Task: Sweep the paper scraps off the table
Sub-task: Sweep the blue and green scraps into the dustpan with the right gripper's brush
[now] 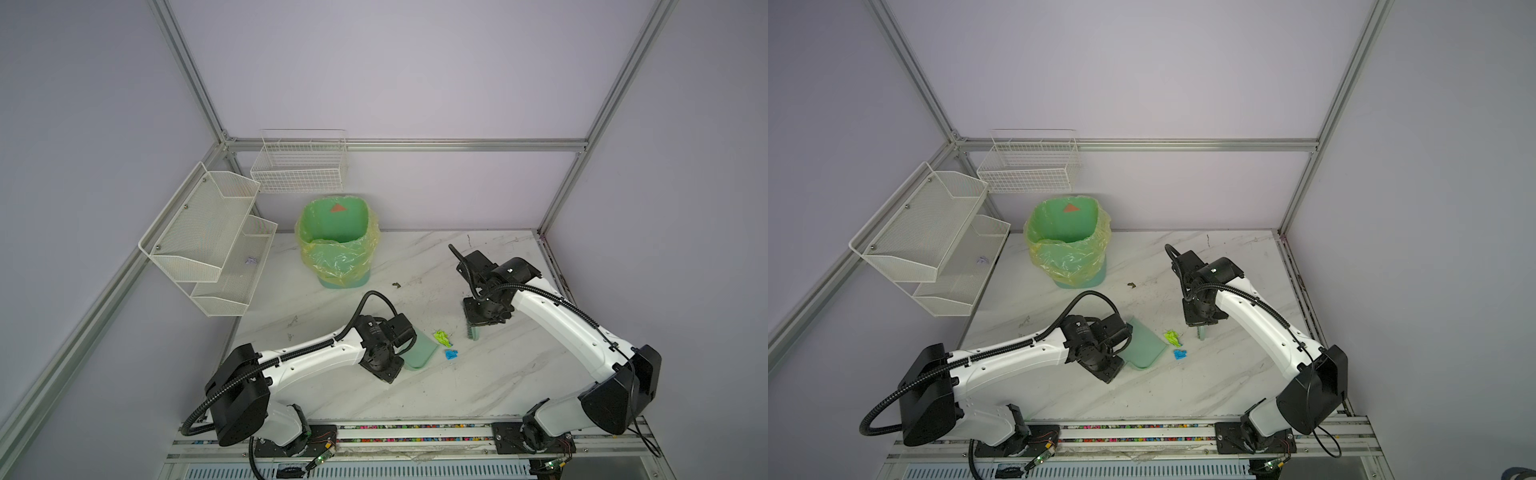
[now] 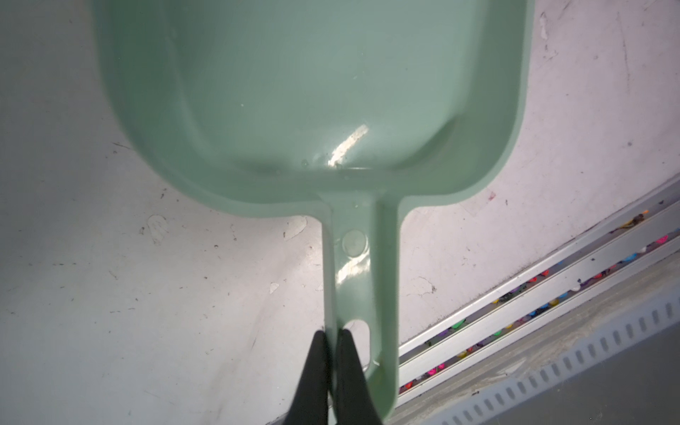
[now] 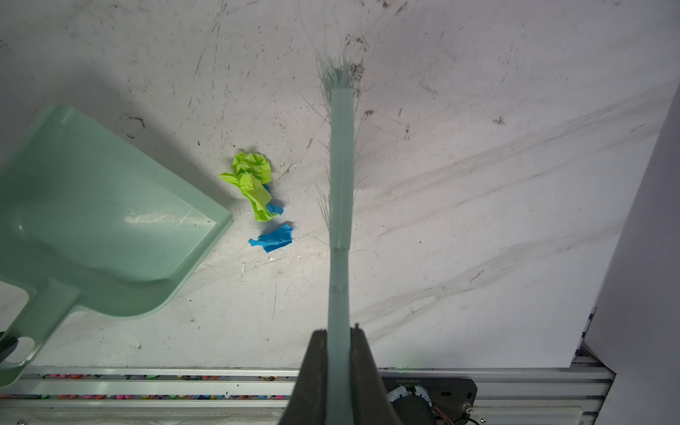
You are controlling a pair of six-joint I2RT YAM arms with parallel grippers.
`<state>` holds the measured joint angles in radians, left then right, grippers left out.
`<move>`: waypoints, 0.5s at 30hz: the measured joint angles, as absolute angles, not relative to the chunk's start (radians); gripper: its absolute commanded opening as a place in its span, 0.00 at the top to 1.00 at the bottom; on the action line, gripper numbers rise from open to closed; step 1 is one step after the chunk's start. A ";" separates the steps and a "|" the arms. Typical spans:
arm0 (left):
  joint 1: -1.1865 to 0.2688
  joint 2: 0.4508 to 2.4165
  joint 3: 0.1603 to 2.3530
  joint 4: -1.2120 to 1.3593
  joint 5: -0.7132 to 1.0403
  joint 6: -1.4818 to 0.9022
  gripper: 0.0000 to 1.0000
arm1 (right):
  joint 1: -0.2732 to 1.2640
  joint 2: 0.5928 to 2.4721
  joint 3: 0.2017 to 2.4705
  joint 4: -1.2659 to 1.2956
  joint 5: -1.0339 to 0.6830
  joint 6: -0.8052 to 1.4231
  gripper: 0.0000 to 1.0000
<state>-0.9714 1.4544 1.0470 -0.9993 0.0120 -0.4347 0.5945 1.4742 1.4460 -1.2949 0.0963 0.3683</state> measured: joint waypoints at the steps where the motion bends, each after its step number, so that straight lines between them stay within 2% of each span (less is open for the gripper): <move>1: -0.972 1.454 1.047 -1.003 0.020 -0.435 1.00 | 0.595 1.474 1.446 -1.295 0.090 0.368 1.00; 15: -1.005 1.455 1.047 -1.041 0.061 -0.435 1.00 | 0.595 1.464 1.393 -1.294 0.061 0.373 1.00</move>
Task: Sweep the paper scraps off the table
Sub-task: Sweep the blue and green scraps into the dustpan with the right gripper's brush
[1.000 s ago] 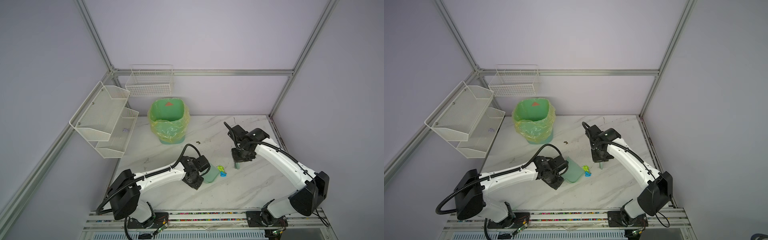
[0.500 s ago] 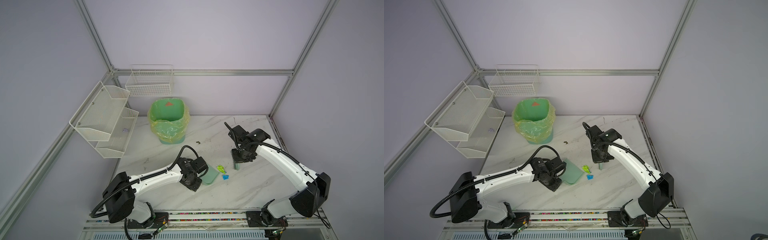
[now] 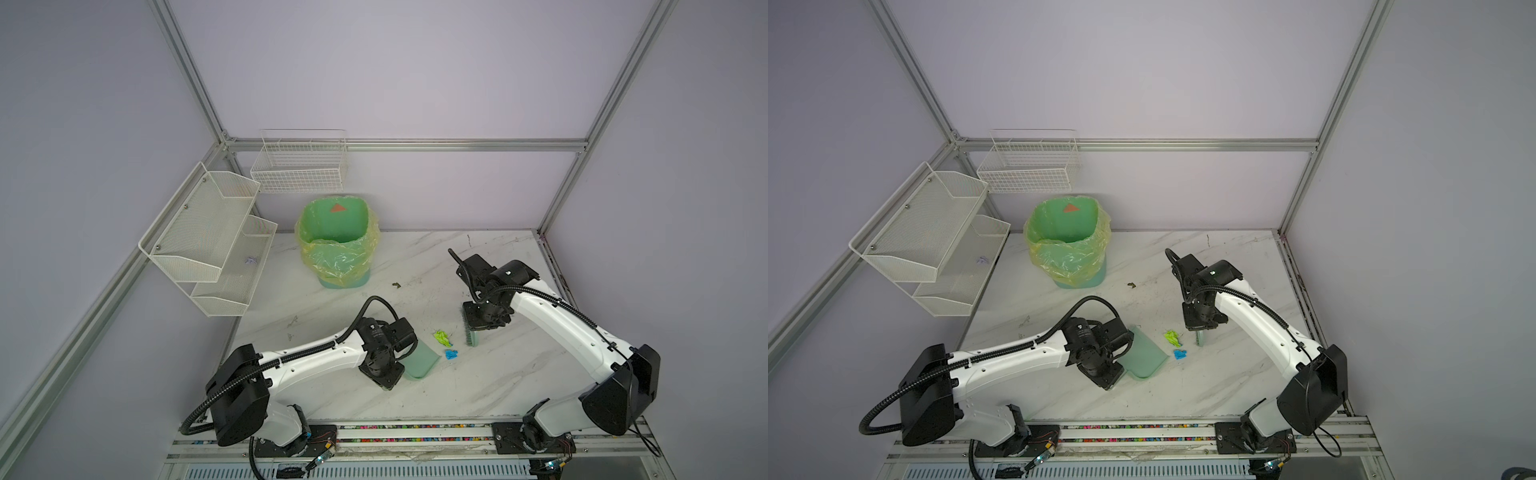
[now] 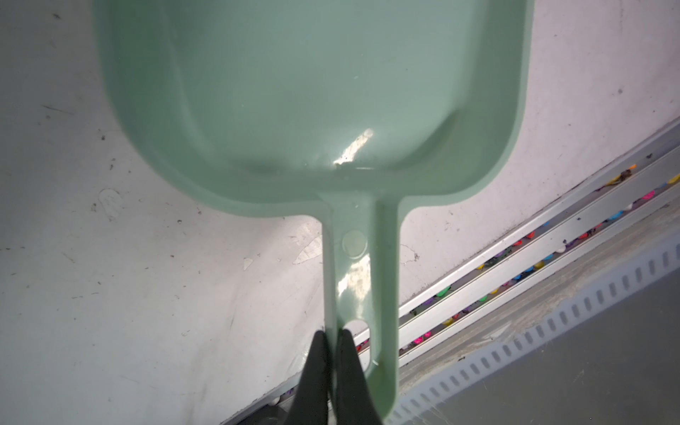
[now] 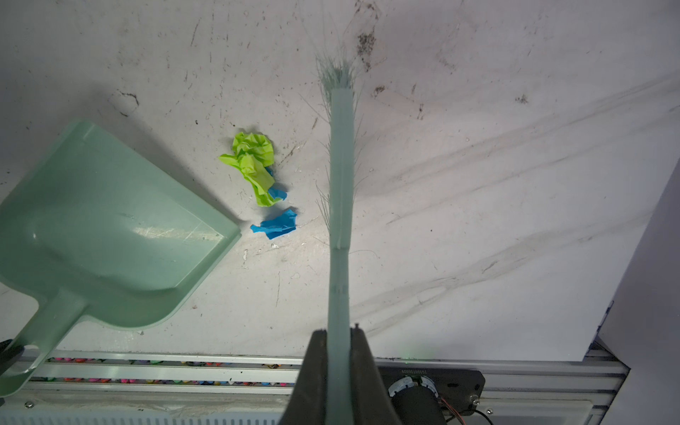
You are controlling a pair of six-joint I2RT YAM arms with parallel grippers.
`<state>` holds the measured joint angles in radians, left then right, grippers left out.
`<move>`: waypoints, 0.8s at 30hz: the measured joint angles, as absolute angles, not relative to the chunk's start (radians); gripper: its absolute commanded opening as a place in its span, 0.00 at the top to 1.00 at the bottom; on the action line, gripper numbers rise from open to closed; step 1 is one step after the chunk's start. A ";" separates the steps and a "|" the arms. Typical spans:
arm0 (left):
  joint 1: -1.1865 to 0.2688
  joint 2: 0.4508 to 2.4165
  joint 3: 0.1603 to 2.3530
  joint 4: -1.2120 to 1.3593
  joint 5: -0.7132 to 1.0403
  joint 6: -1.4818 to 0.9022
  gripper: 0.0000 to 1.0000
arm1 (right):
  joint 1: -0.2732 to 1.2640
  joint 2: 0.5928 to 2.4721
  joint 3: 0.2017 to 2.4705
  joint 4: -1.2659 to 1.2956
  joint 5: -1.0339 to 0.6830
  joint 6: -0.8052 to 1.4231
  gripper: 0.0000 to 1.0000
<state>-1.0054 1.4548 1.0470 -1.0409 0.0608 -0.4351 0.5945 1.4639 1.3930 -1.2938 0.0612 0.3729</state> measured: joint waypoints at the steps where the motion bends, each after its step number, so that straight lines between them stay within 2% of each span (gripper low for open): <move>1: -1.011 1.455 1.047 -1.041 0.061 -0.435 1.00 | 0.595 1.459 1.382 -1.293 0.056 0.373 1.00; 14: -1.048 1.497 1.047 -1.028 0.064 -0.436 1.00 | 0.614 1.408 1.328 -1.244 -0.112 0.387 1.00; 24: -1.048 1.564 1.048 -0.995 0.089 -0.435 1.00 | 0.830 1.499 1.441 -1.176 -0.201 0.449 1.00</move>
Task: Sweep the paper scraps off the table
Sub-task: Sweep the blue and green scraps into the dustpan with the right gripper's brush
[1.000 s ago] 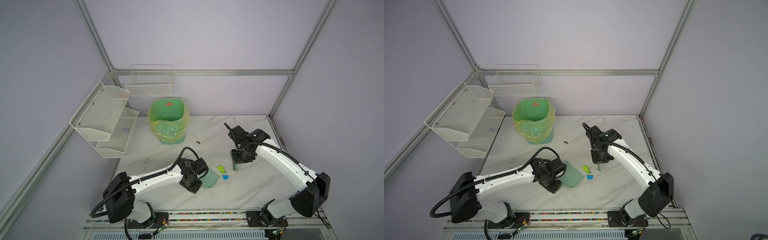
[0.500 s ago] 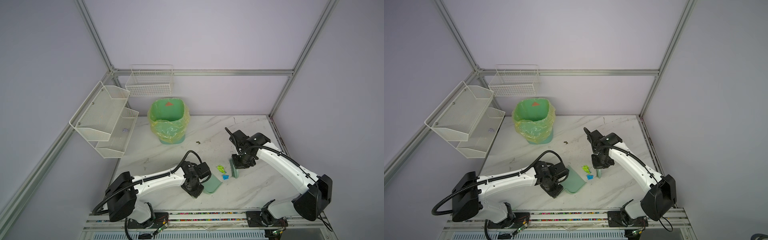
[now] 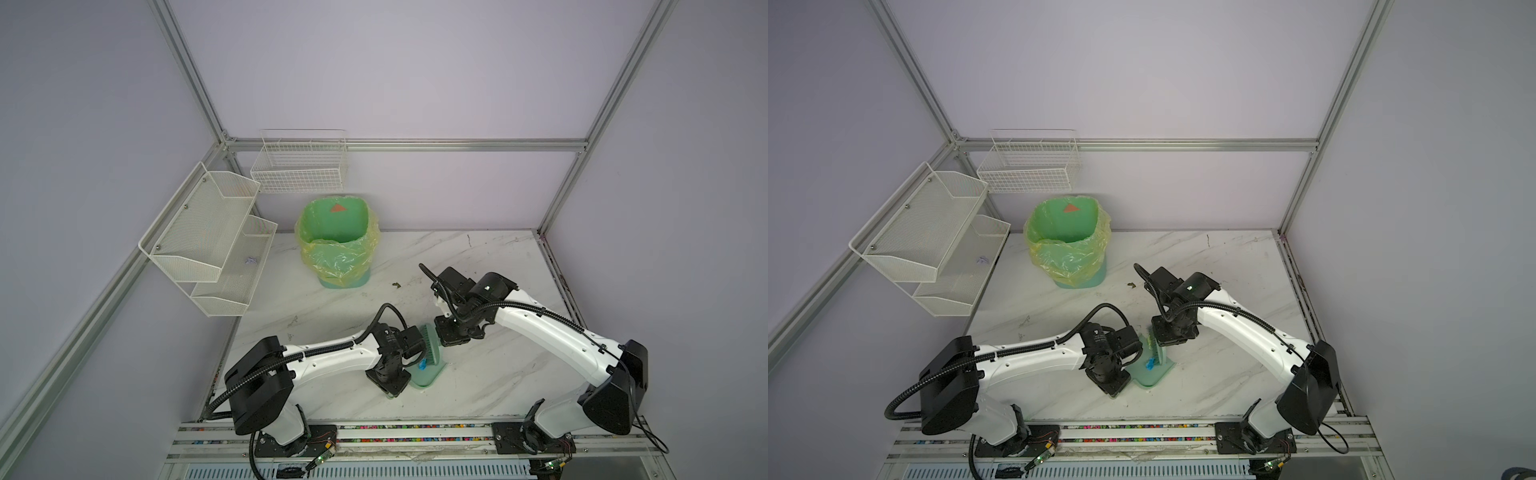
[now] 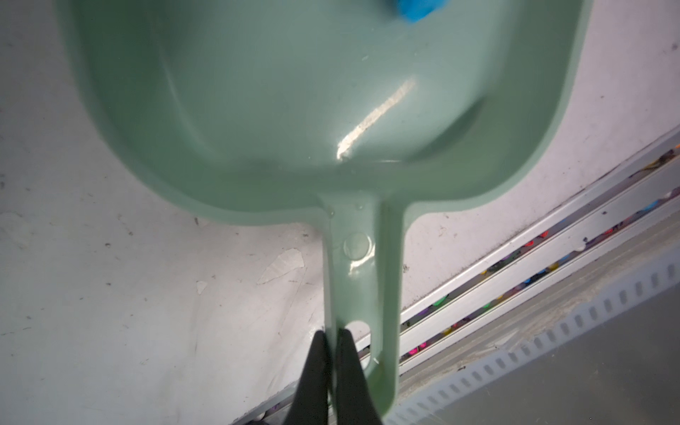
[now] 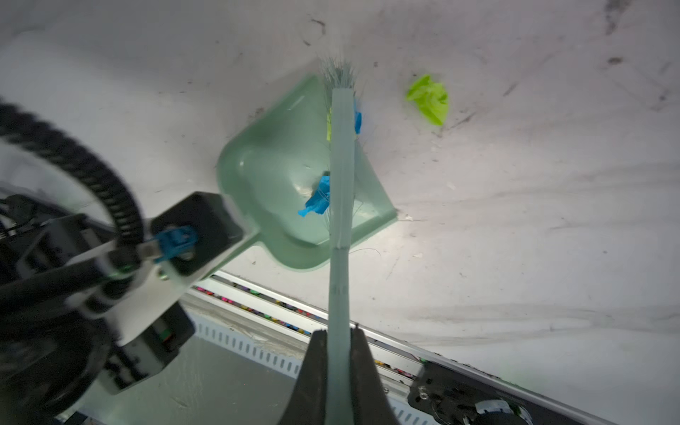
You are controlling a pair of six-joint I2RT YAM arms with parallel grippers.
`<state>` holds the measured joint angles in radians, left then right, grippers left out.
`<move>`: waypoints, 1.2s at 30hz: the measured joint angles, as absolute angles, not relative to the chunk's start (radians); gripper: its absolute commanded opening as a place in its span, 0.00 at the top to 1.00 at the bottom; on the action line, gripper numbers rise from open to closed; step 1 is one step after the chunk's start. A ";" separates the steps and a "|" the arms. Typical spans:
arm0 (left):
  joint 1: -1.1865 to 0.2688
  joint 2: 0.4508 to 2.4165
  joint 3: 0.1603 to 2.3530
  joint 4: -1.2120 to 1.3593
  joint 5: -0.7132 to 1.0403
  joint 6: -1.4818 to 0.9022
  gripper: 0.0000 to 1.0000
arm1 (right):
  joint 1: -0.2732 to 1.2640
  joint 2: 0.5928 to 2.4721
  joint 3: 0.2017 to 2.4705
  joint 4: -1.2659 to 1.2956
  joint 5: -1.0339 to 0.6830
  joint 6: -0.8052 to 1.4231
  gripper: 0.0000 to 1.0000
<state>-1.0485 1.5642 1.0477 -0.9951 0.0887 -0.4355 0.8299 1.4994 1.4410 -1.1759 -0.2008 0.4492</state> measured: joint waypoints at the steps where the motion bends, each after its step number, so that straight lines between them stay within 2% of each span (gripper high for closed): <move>1: -1.048 1.565 1.048 -0.990 0.090 -0.435 1.00 | 0.834 1.500 1.460 -1.170 -0.207 0.459 1.00; 14: -1.047 1.565 1.047 -0.973 0.100 -0.436 1.00 | 0.812 1.508 1.562 -1.225 -0.060 0.485 1.00; 30: -1.041 1.564 1.048 -0.973 0.097 -0.439 1.00 | 0.754 1.642 1.623 -1.287 0.217 0.406 1.00; 36: -1.040 1.564 1.047 -0.973 0.097 -0.438 1.00 | 0.773 1.703 1.590 -1.275 0.208 0.334 1.00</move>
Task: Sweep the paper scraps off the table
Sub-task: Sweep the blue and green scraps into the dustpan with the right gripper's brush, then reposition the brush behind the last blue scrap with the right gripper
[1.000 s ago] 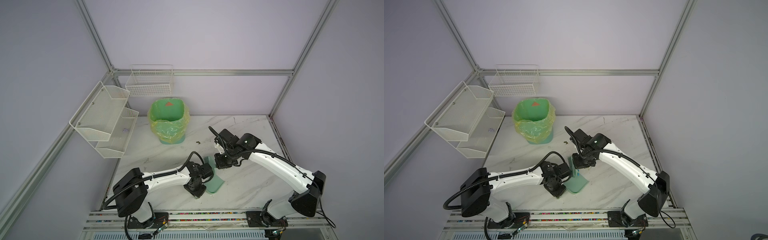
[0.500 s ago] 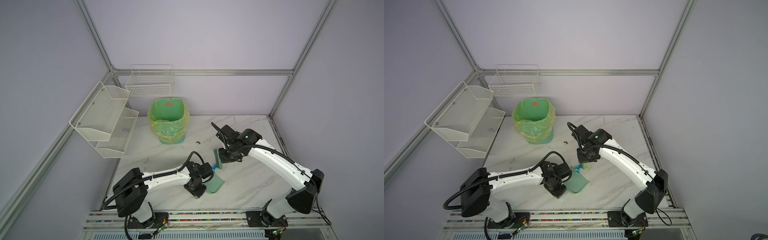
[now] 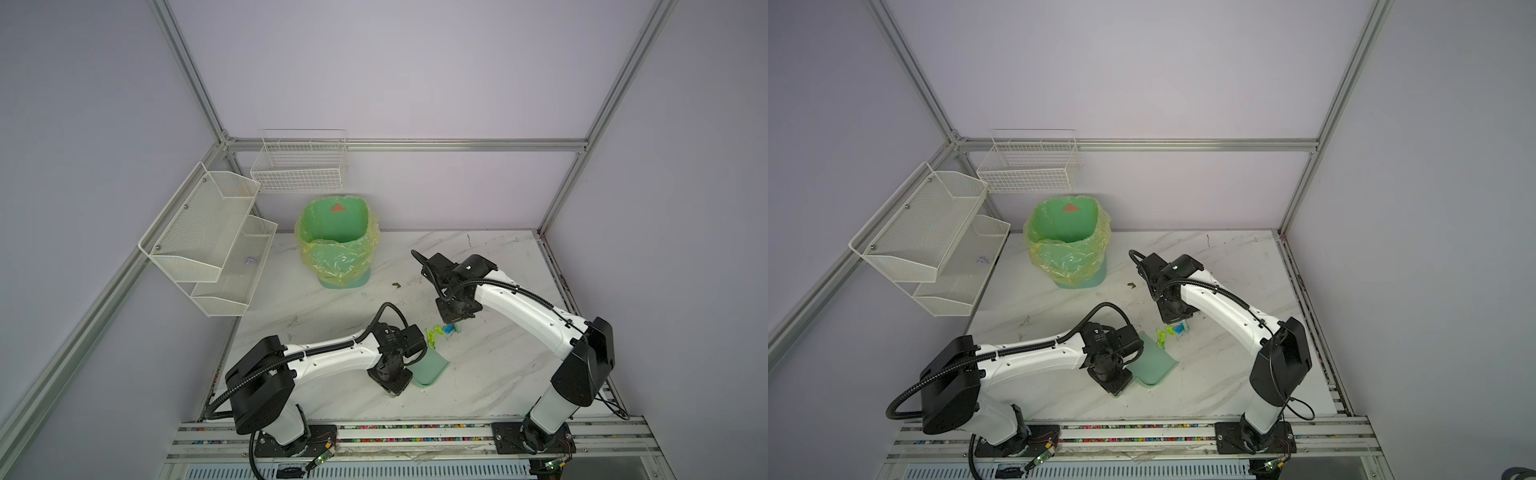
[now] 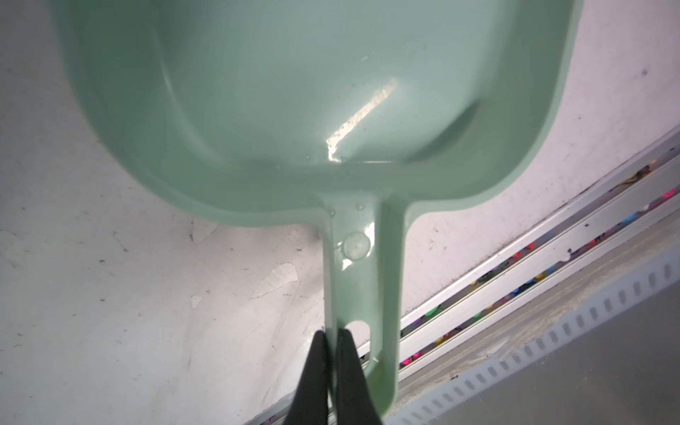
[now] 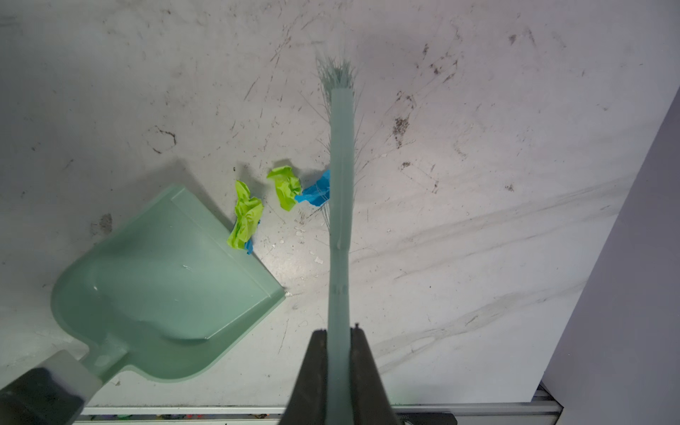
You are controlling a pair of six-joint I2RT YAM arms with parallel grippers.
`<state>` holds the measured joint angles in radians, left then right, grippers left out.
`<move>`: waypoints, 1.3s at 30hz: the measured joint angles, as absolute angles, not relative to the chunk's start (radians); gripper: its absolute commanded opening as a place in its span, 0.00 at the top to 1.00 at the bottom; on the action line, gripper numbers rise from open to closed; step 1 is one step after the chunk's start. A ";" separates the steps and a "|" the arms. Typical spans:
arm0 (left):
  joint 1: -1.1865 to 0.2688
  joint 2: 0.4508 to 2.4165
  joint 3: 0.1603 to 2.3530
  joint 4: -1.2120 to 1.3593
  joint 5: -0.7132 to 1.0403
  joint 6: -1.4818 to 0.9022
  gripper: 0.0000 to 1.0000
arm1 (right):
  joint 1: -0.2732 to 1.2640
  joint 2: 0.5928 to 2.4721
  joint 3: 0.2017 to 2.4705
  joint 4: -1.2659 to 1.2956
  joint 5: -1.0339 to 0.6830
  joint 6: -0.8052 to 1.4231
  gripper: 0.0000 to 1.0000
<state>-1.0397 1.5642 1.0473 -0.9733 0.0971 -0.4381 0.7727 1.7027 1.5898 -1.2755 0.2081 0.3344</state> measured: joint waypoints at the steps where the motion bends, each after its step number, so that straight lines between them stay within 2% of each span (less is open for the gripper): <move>1: -1.038 1.564 1.048 -0.973 0.097 -0.438 1.00 | 0.789 1.708 1.590 -1.272 0.190 0.326 1.00; 7: -1.021 1.564 1.048 -0.979 0.096 -0.437 1.00 | 0.883 1.683 1.603 -1.252 0.035 0.289 1.00; 11: -1.007 1.564 1.048 -0.981 0.093 -0.435 1.00 | 0.891 1.607 1.603 -1.249 -0.069 0.285 1.00; 15: -0.995 1.564 1.047 -0.981 0.093 -0.435 1.00 | 0.891 1.534 1.604 -1.251 -0.101 0.307 1.00; 27: -0.989 1.564 1.047 -0.980 0.076 -0.435 1.00 | 0.890 1.515 1.579 -1.269 -0.055 0.367 1.00; 35: -0.979 1.547 1.048 -0.976 0.058 -0.436 1.00 | 0.890 1.539 1.559 -1.299 0.124 0.400 1.00; 39: -0.966 1.546 1.049 -0.973 0.054 -0.436 1.00 | 0.892 1.560 1.515 -1.298 0.123 0.404 1.00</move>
